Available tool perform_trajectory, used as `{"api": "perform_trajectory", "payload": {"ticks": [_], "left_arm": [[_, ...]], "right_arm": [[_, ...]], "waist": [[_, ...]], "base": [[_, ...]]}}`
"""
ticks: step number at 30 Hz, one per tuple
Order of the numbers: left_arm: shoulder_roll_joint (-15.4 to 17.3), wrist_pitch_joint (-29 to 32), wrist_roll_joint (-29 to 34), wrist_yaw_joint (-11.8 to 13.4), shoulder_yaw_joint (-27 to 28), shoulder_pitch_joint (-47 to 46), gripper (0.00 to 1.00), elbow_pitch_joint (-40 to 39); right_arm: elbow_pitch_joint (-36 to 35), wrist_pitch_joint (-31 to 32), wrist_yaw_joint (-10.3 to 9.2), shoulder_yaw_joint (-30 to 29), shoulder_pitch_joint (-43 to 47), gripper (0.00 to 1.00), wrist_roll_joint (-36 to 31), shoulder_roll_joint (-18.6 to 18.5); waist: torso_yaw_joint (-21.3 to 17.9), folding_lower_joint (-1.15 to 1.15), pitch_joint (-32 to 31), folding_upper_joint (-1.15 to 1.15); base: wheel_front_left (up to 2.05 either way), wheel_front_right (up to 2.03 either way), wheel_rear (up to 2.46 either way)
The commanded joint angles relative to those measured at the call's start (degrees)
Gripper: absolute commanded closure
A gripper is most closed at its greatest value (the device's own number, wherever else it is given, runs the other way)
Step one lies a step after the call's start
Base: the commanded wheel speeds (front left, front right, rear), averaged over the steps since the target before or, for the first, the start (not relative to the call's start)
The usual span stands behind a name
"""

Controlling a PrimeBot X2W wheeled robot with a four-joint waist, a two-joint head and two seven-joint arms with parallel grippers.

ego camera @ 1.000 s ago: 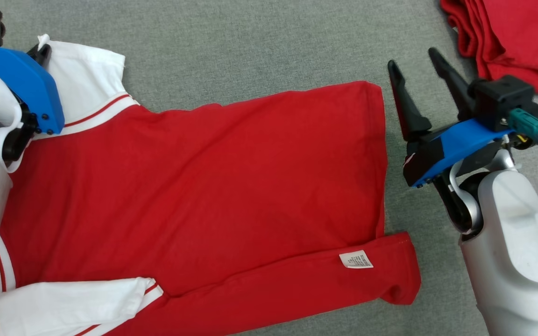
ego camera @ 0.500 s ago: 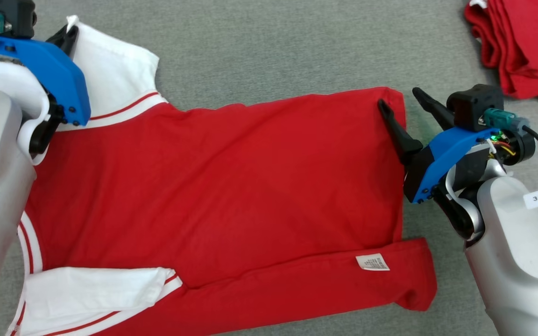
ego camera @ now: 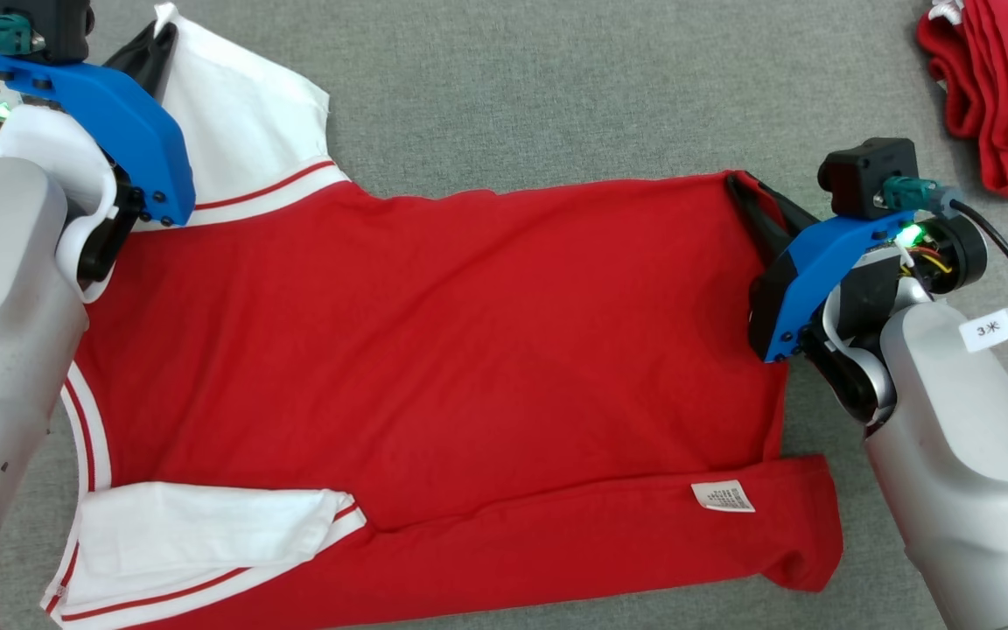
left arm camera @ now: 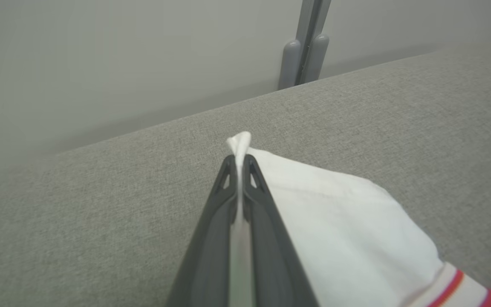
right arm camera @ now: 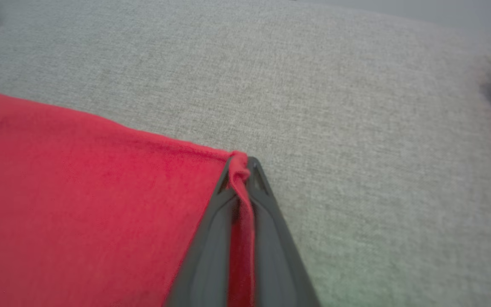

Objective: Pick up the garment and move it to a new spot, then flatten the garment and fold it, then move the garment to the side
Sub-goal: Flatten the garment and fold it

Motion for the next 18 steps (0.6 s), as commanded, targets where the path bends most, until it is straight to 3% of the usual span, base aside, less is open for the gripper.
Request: {"api": "perform_trajectory", "payload": {"ticks": [1,18], "left_arm": [[0.2,-1.2,-0.6,0.0,-0.2,-1.0,1.0,-0.1],[1.4,-10.1,-4.6,0.0,-3.2,6.6,1.0,-8.4]], "right_arm": [[0.8,-1.3,-0.01,0.1,-0.4,1.0,0.2,-0.4],[4.3,-14.9,-0.01,-1.5,3.8,1.0,-2.0,-2.4]], "waist": [[0.1,0.0,-0.5,0.0],[4.5,0.0,-8.8,0.0]], "base": [[0.0,0.0,0.0],[0.0,0.0,0.0]]}}
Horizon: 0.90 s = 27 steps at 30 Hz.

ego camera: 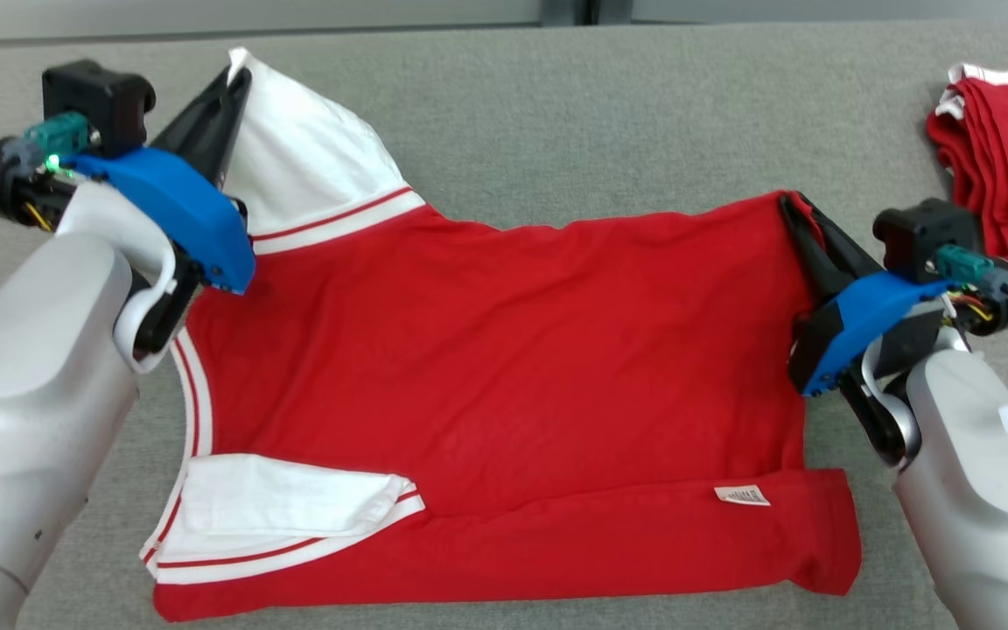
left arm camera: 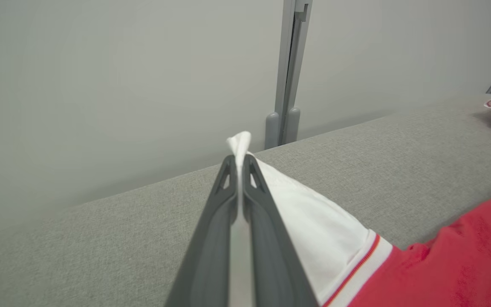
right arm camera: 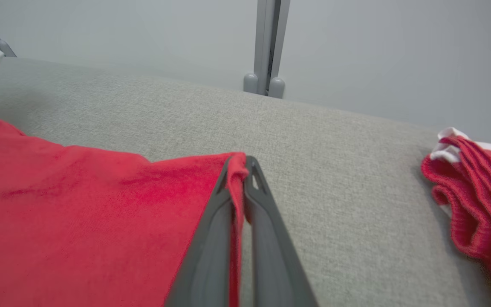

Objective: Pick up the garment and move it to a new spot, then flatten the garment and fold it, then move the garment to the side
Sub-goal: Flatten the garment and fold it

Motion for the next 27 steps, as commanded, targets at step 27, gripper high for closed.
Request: {"api": "perform_trajectory", "payload": {"ticks": [27], "left_arm": [[10.6,-4.4,-5.6,13.4,-1.5,33.7,1.0,-30.3]], "right_arm": [[1.5,-10.8,-0.01,-3.1,17.6,1.0,1.0,-2.2]], "waist": [[4.9,0.0,-11.7,0.0]], "base": [[0.0,0.0,0.0]]}}
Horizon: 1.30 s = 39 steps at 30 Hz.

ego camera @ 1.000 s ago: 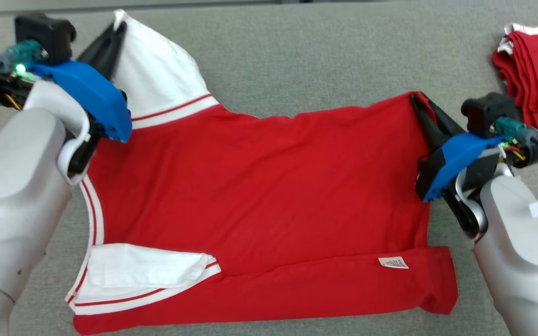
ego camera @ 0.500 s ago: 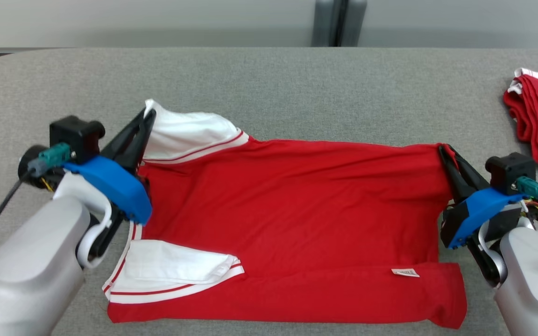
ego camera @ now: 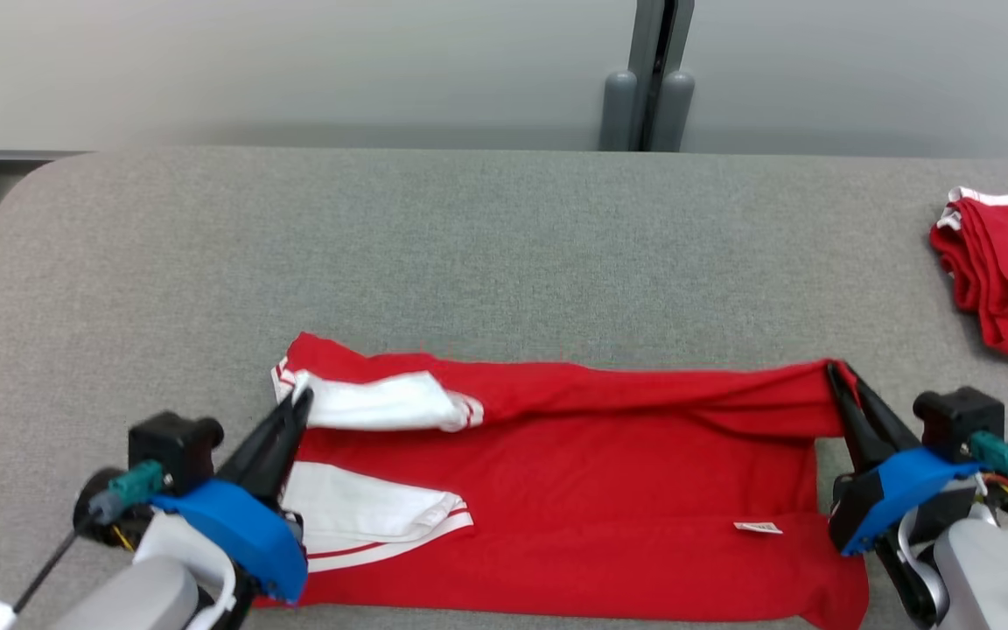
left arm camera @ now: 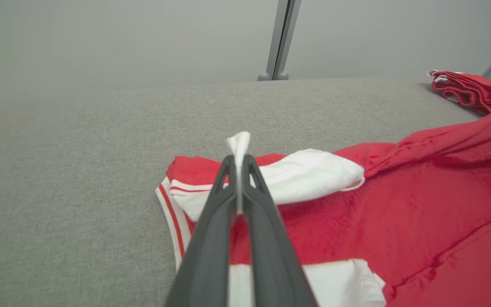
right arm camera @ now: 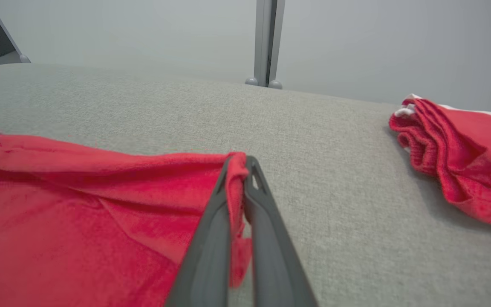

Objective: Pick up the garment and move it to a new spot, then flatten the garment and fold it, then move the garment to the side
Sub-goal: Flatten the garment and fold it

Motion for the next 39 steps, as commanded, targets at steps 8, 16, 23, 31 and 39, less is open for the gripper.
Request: {"api": "perform_trajectory", "payload": {"ticks": [8,16,23,31,39], "left_arm": [[0.9,-0.9,-1.7,3.4,-0.6,7.3,1.0,-2.3],[0.2,-3.2,-2.1,5.5,2.9,10.8,0.0,-3.4],[-3.0,-3.9,5.7,8.3,11.9,12.8,0.0,-6.2],[-11.3,-3.9,19.4,7.1,25.8,17.2,0.0,-9.3],[-18.5,-3.9,28.7,2.9,35.1,20.5,0.0,-8.9]], "right_arm": [[-3.1,-1.5,0.0,-1.0,7.9,0.99,1.2,0.8],[-8.5,-2.4,-0.01,-2.5,13.1,0.0,2.1,0.5],[-13.9,-2.7,0.0,-5.5,14.8,0.0,1.7,1.6],[-10.4,1.8,0.0,-8.4,12.9,0.0,-0.9,4.8],[-5.0,4.2,0.0,-9.1,15.3,0.0,-2.0,7.4]], "waist": [[0.6,0.01,-3.0,0.0],[0.4,0.01,-4.9,0.0],[0.0,0.01,-4.6,0.0],[0.8,0.01,-3.4,0.0],[0.9,0.01,-3.1,0.0]], "base": [[0.0,0.0,0.0],[0.0,0.0,0.0],[0.0,0.0,0.0],[0.0,0.0,0.0],[0.0,0.0,0.0]]}}
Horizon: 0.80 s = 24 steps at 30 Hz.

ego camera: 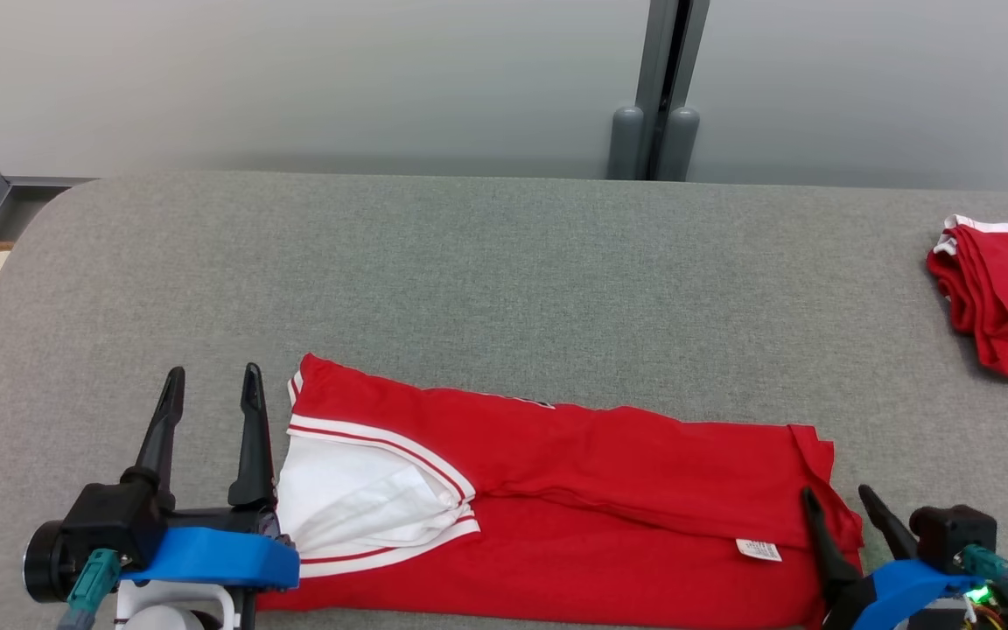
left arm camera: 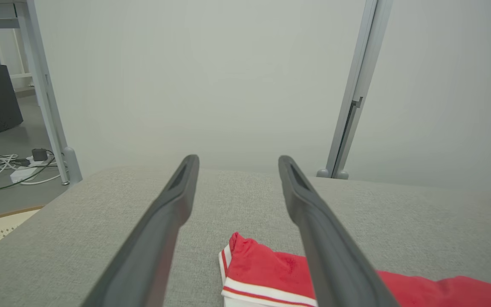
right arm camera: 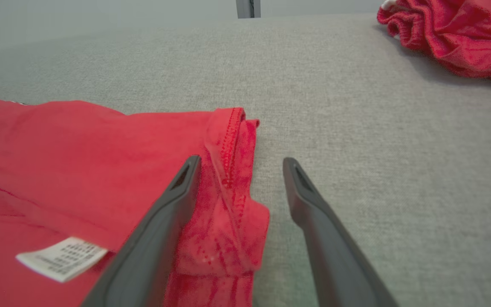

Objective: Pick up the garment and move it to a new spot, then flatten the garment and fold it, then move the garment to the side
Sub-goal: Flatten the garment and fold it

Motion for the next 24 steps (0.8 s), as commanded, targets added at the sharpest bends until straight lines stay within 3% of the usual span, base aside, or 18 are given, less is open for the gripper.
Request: {"api": "perform_trajectory", "payload": {"ticks": [1,9,10,12,18,24], "left_arm": [[-1.3,-0.3,1.7,-0.9,2.1,0.8,0.0,0.0],[-7.0,-0.3,8.4,-5.1,10.4,2.7,0.0,-0.3],[-7.8,-0.3,9.1,-5.6,11.5,2.8,0.0,-0.5],[-9.0,-0.3,10.4,-6.7,13.2,3.0,0.0,-0.3],[-11.8,-0.3,14.0,-9.6,17.1,3.9,0.0,0.5],[-13.4,-0.3,16.4,-11.6,19.6,4.3,0.0,0.9]], "right_arm": [[0.9,-0.1,0.01,0.3,1.4,0.0,-0.4,0.7],[5.1,-0.1,0.02,2.4,2.6,0.0,1.0,3.2],[5.5,-0.1,0.02,2.8,2.6,0.14,1.4,3.5],[5.9,-0.5,0.08,3.6,2.5,1.0,2.5,4.2],[5.8,-3.2,0.01,4.0,1.3,1.0,4.2,4.2],[6.1,-4.5,-0.01,-1.1,-0.3,1.0,5.1,0.5]], "waist": [[-0.1,0.0,0.1,0.0],[-0.2,0.0,0.3,0.0],[-0.2,0.0,0.3,0.0],[-0.2,0.0,0.3,0.0],[-0.5,0.0,-0.1,0.0],[-1.1,0.0,-0.8,0.0]], "base": [[0.0,0.0,0.0],[0.0,0.0,0.0],[0.0,0.0,0.0],[0.0,0.0,0.0],[0.0,0.0,0.0],[0.0,0.0,0.0]]}}
